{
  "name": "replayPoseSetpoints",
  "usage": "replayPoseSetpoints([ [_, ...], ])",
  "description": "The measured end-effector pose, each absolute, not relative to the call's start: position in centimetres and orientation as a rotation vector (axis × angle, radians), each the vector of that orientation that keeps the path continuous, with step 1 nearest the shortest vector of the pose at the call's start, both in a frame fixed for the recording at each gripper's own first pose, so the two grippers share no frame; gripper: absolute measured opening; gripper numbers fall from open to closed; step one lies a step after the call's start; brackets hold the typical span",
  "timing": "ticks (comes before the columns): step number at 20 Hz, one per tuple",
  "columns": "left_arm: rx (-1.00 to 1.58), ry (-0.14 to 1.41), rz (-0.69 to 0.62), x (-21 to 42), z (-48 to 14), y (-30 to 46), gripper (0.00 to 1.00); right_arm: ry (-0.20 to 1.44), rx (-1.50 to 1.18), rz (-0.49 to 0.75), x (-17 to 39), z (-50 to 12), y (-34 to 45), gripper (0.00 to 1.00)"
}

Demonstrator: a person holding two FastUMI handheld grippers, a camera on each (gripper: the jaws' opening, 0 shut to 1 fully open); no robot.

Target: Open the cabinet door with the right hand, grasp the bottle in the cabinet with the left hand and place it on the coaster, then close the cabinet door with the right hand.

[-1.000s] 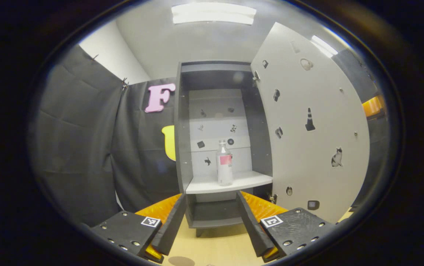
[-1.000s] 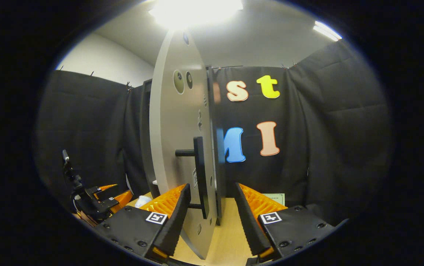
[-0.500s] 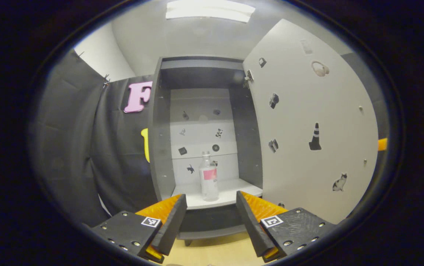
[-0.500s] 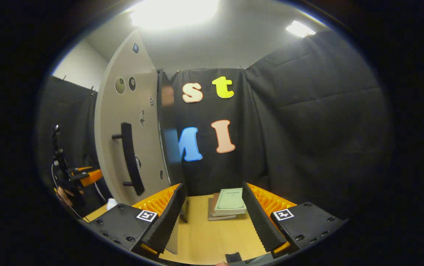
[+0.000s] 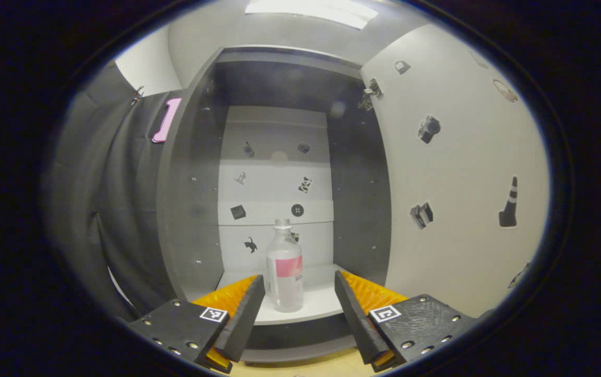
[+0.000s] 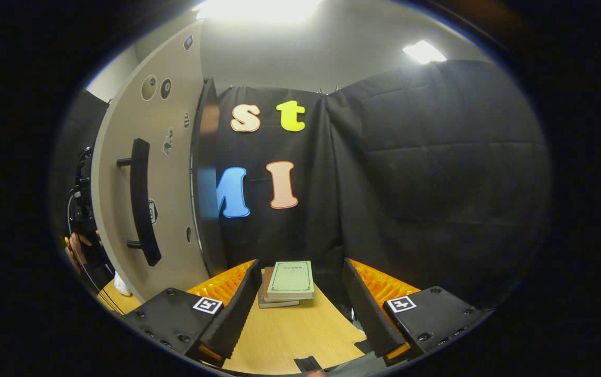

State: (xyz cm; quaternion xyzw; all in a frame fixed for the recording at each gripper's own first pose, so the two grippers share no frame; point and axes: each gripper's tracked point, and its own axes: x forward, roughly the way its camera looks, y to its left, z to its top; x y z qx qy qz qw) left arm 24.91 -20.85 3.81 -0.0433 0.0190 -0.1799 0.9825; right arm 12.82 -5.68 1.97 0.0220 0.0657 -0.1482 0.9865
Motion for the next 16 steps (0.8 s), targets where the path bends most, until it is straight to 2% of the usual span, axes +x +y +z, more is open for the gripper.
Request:
replayPoseSetpoints([
  [8, -0.086, 0.069, -0.373, 32.4, 0.2, -22.5, 0.82, 0.168, 0.030, -0.415, 14.4, 1.1, -6.2, 0.98],
  [16, -0.136, 0.163, -0.387, 37.0, -4.0, -23.2, 0.83, 0.222, 0.002, -0.420, 16.6, -0.2, -4.6, 0.98],
])
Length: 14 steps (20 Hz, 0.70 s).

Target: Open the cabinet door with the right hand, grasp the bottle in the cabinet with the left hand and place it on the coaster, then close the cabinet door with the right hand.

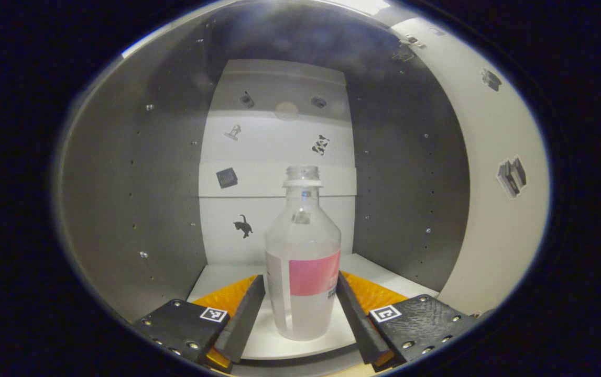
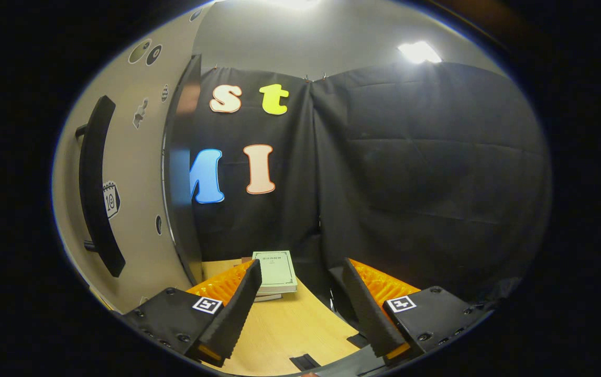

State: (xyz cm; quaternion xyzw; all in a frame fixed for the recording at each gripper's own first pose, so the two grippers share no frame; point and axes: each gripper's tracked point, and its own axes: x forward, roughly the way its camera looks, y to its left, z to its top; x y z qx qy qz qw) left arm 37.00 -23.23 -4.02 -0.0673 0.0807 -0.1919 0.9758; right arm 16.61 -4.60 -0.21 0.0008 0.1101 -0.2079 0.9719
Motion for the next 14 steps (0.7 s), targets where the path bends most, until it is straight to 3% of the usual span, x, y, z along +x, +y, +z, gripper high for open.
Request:
replayPoseSetpoints([
  [4, -0.163, 0.149, -0.388, 35.8, -3.3, -22.2, 0.72, 0.222, -0.027, -0.401, 16.9, 0.3, -4.0, 0.98],
  [8, -0.135, 0.081, -0.361, 33.4, -1.0, -19.5, 0.75, 0.182, -0.048, -0.396, 17.1, 1.4, -4.1, 0.99],
  [9, -0.123, 0.063, -0.352, 32.6, -0.4, -18.6, 0.74, 0.180, -0.037, -0.387, 17.3, 1.4, -4.0, 0.94],
  [10, -0.108, 0.050, -0.342, 31.8, 0.0, -17.8, 0.72, 0.174, -0.026, -0.381, 17.3, 1.5, -4.0, 0.99],
  [13, -0.081, 0.019, -0.292, 29.4, 0.9, -14.7, 0.72, 0.162, 0.000, -0.352, 17.9, 1.5, -3.8, 0.99],
  [14, -0.081, 0.013, -0.276, 28.5, 1.0, -13.6, 0.73, 0.158, 0.007, -0.338, 17.9, 1.6, -3.5, 0.94],
])
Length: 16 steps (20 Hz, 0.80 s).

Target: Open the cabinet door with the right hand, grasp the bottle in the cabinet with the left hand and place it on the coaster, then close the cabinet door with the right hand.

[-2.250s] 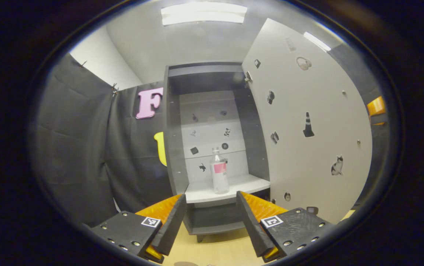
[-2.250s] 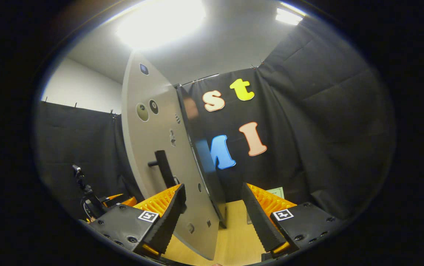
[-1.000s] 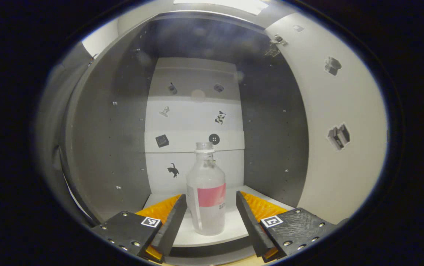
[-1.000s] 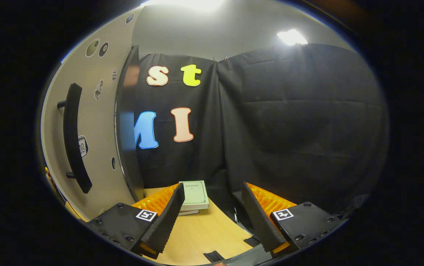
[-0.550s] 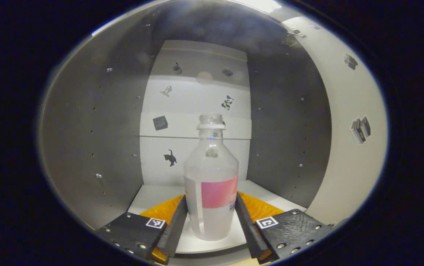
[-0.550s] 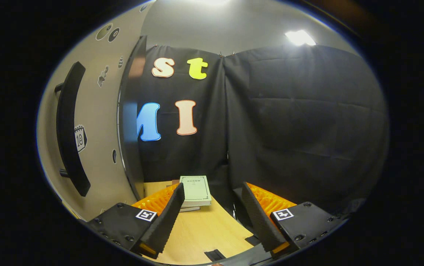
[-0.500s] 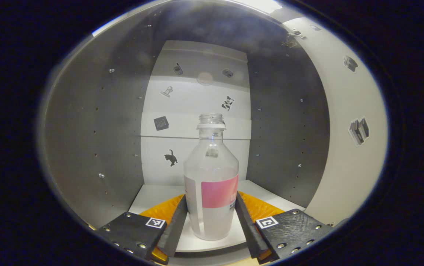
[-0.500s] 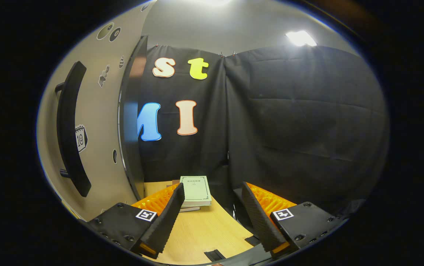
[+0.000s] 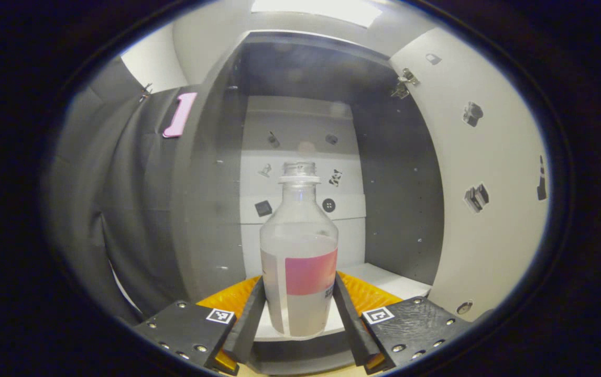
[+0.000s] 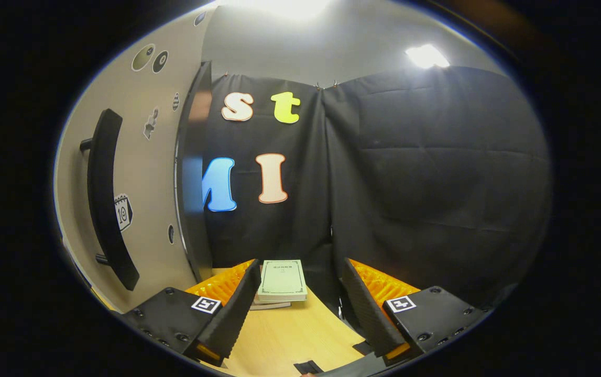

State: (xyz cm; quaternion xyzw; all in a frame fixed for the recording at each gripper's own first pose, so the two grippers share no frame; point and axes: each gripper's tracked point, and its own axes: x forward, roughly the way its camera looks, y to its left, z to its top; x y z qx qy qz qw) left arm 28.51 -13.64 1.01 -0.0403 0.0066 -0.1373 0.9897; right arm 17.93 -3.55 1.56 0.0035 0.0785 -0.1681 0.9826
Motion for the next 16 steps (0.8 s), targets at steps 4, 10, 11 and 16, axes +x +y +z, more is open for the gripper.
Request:
replayPoseSetpoints([
  [4, -0.082, 0.018, -0.202, 25.2, 0.7, -9.5, 0.72, 0.151, 0.032, -0.286, 18.2, 1.5, -3.0, 0.99],
  [10, -0.113, 0.006, -0.111, 19.5, 0.1, -3.8, 0.72, 0.151, 0.083, -0.219, 17.9, 1.0, -2.7, 0.98],
  [11, -0.113, 0.006, -0.093, 18.5, -0.2, -3.0, 0.72, 0.153, 0.093, -0.210, 17.9, 0.8, -2.7, 0.98],
  [16, -0.109, 0.014, -0.040, 14.4, -2.6, -0.7, 0.72, 0.155, 0.103, -0.192, 17.2, 0.0, -3.3, 0.98],
])
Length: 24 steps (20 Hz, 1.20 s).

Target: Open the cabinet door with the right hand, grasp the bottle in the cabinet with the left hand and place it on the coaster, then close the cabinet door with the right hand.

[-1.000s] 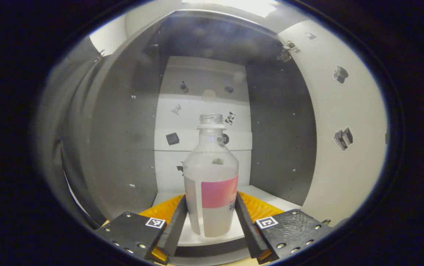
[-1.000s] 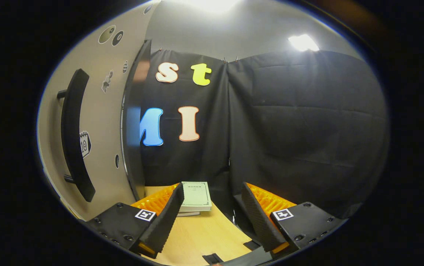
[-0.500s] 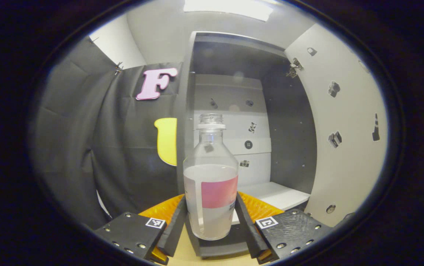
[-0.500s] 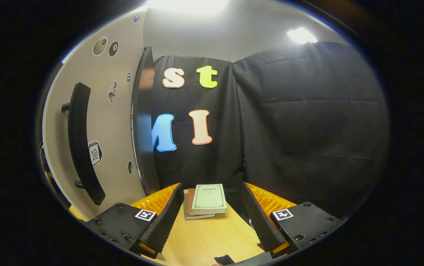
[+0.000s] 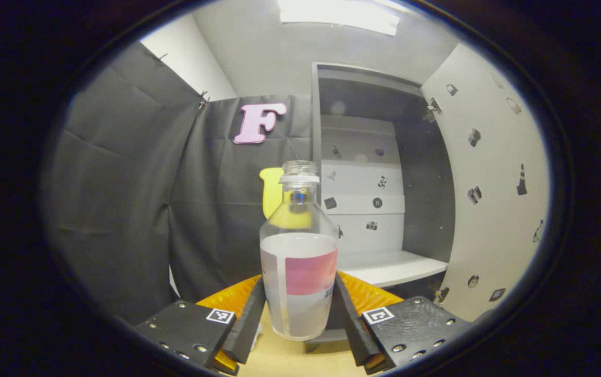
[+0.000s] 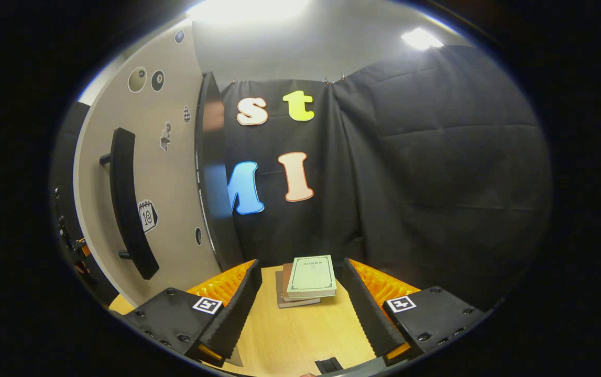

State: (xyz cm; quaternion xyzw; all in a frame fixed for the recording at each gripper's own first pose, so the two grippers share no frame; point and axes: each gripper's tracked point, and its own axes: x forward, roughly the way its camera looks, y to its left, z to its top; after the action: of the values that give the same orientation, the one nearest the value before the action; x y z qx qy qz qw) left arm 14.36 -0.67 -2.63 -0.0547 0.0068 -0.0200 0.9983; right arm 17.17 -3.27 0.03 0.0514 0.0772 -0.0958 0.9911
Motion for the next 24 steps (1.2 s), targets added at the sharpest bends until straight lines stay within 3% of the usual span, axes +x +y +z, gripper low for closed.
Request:
replayPoseSetpoints([
  [3, -0.089, 0.023, -0.039, 12.2, -5.0, -0.7, 0.75, 0.166, 0.112, -0.183, 17.0, -0.7, -3.0, 0.98],
  [12, -0.124, 0.074, -0.046, 8.5, -13.1, 0.2, 0.72, 0.165, 0.092, -0.175, 16.7, -1.3, -2.2, 0.98],
  [24, -0.197, 0.246, -0.053, 4.8, -26.2, -0.9, 0.74, 0.215, 0.055, -0.164, 17.1, -2.5, -1.4, 0.98],
])
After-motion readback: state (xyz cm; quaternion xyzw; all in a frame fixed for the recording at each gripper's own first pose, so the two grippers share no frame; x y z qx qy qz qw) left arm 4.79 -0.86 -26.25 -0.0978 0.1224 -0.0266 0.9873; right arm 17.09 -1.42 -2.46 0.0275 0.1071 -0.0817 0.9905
